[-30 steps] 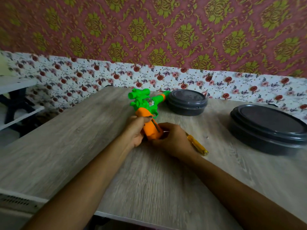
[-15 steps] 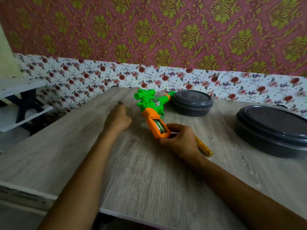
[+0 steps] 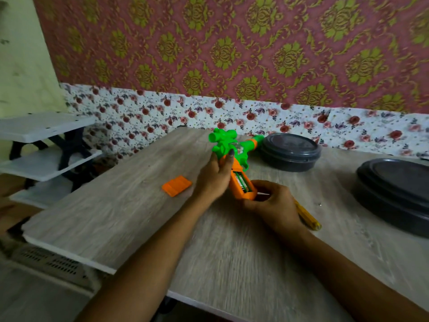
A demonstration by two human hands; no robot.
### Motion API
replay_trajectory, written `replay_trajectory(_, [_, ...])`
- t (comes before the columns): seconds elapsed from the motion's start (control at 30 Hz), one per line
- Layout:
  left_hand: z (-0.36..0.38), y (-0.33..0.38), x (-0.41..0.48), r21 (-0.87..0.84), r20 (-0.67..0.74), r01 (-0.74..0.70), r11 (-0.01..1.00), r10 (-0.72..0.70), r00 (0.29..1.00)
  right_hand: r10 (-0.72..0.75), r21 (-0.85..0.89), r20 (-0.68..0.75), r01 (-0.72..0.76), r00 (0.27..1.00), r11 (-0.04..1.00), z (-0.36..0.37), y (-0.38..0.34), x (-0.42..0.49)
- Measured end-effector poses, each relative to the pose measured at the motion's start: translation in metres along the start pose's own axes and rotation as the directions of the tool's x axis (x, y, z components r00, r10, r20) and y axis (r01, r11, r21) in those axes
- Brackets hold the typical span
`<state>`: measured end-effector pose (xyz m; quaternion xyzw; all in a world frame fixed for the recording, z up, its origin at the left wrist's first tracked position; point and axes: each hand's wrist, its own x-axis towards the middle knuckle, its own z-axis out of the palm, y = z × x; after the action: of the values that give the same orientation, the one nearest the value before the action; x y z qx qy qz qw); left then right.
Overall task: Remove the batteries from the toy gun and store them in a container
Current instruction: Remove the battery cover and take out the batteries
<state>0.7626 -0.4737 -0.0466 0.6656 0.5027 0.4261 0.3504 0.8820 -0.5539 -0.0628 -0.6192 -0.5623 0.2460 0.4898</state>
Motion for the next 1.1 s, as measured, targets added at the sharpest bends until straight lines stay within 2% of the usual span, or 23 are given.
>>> replay_trajectory(0.07, [0.012,0.001,-0.007,-0.318,0.06,0.042,0.947,-0.025,0.998,-0.037,0.041,0.036,0.036,0.999,0.999,-0.001,-0.002,-0.003])
replay_trajectory(0.17, [0.016,-0.011,0.001,-0.445,0.032,0.041,0.895,-0.03,0.999,-0.07,-0.006,0.167,0.072,0.983,0.997,-0.008,-0.007,0.0])
replay_trajectory(0.23, [0.016,-0.016,0.006,-0.553,0.047,0.061,0.831,-0.042,0.998,-0.114,-0.198,0.133,0.14,0.985,0.97,-0.022,-0.012,0.006])
replay_trajectory(0.27, [0.016,-0.016,0.008,-0.6,0.071,0.085,0.796,-0.053,0.996,-0.16,-0.377,0.072,0.175,0.985,0.909,-0.031,-0.015,0.008])
replay_trajectory(0.33, [0.015,-0.015,0.008,-0.648,0.099,0.122,0.752,-0.075,0.992,-0.209,-0.722,0.01,0.152,0.978,0.676,-0.052,-0.021,0.007])
replay_trajectory(0.4, [0.015,-0.015,0.008,-0.659,0.098,0.119,0.743,-0.072,0.993,-0.092,-0.875,0.019,0.061,0.996,0.48,-0.069,-0.021,0.004])
replay_trajectory(0.47, [0.014,-0.014,0.007,-0.656,0.091,0.107,0.747,-0.062,0.994,0.068,-0.915,0.048,0.016,0.997,0.404,-0.073,-0.017,0.002])
replay_trajectory(0.53, [0.013,-0.014,0.006,-0.639,0.1,0.112,0.761,-0.062,0.993,0.133,-0.893,0.093,0.023,0.987,0.449,-0.07,-0.012,0.002])
replay_trajectory(0.6, [0.012,-0.013,0.005,-0.635,0.107,0.111,0.764,-0.056,0.993,0.128,-0.832,0.13,0.038,0.983,0.553,-0.065,-0.012,0.004])
replay_trajectory(0.67, [0.011,-0.013,0.006,-0.626,0.097,0.105,0.773,-0.056,0.994,0.08,-0.726,0.157,0.061,0.984,0.685,-0.06,-0.016,0.005])
replay_trajectory(0.73, [0.009,-0.014,0.007,-0.608,0.09,0.105,0.787,-0.063,0.994,-0.03,-0.612,0.149,0.116,0.988,0.783,-0.057,-0.024,0.004])
replay_trajectory(0.83, [0.008,-0.015,0.009,-0.583,0.08,0.098,0.806,-0.063,0.995,-0.147,-0.559,0.152,0.207,0.977,0.803,-0.056,-0.033,0.001])
replay_trajectory(0.93, [0.007,-0.016,0.009,-0.575,0.081,0.094,0.813,-0.058,0.995,-0.153,-0.595,0.209,0.249,0.966,0.764,-0.052,-0.031,0.0])
replay_trajectory(1.1, [0.008,-0.017,0.009,-0.553,0.086,0.102,0.827,-0.066,0.994,-0.157,-0.607,0.198,0.246,0.968,0.755,-0.047,-0.03,-0.001])
